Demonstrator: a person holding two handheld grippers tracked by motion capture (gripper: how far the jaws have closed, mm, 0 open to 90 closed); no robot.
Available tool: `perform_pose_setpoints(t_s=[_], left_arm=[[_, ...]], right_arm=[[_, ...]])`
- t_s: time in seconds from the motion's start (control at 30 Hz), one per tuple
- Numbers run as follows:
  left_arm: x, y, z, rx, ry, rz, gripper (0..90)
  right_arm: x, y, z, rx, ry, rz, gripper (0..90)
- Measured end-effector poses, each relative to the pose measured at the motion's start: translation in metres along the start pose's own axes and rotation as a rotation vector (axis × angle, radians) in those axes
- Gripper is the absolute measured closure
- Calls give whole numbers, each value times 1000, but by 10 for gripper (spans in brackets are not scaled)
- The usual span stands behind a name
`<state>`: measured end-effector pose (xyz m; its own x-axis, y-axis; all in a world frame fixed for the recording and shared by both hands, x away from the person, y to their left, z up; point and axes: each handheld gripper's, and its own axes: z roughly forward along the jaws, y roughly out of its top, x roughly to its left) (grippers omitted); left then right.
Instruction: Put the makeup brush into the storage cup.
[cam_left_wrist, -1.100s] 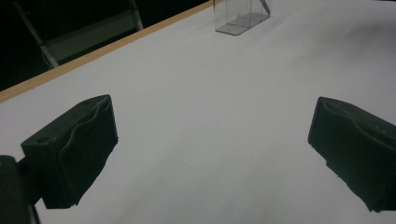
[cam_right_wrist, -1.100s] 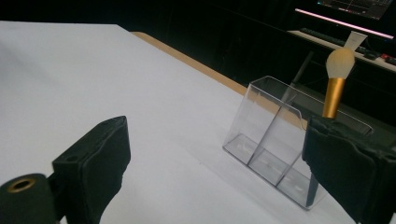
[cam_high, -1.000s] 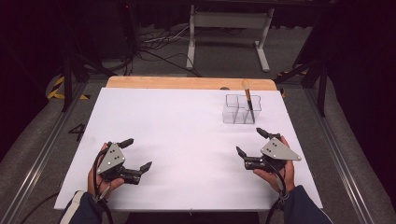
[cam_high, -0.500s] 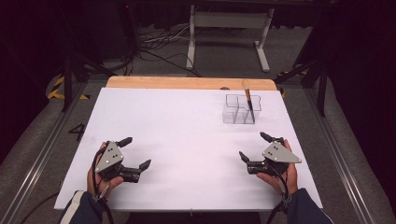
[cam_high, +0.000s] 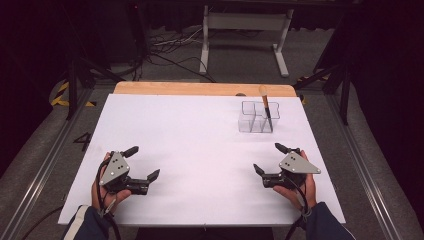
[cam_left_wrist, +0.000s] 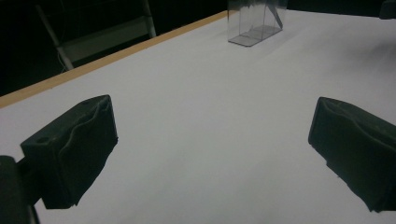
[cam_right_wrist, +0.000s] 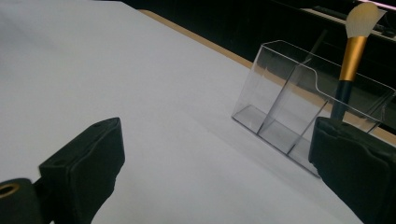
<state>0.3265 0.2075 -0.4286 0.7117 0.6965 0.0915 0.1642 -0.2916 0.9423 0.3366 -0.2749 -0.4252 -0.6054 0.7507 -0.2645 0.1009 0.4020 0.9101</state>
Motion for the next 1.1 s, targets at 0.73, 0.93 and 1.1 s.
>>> perform_pose_setpoints(t_s=[0.73, 0.93, 1.1], left_arm=[[-1, -3, -2, 20, 6, 1, 15], [-1, -3, 0, 25, 13, 3, 14], [1, -4, 1, 38, 6, -7, 16]], right_arm=[[4, 2, 9, 21, 22, -33, 45], [3, 2, 8, 22, 19, -29, 45], [3, 1, 10, 35, 19, -30, 45]])
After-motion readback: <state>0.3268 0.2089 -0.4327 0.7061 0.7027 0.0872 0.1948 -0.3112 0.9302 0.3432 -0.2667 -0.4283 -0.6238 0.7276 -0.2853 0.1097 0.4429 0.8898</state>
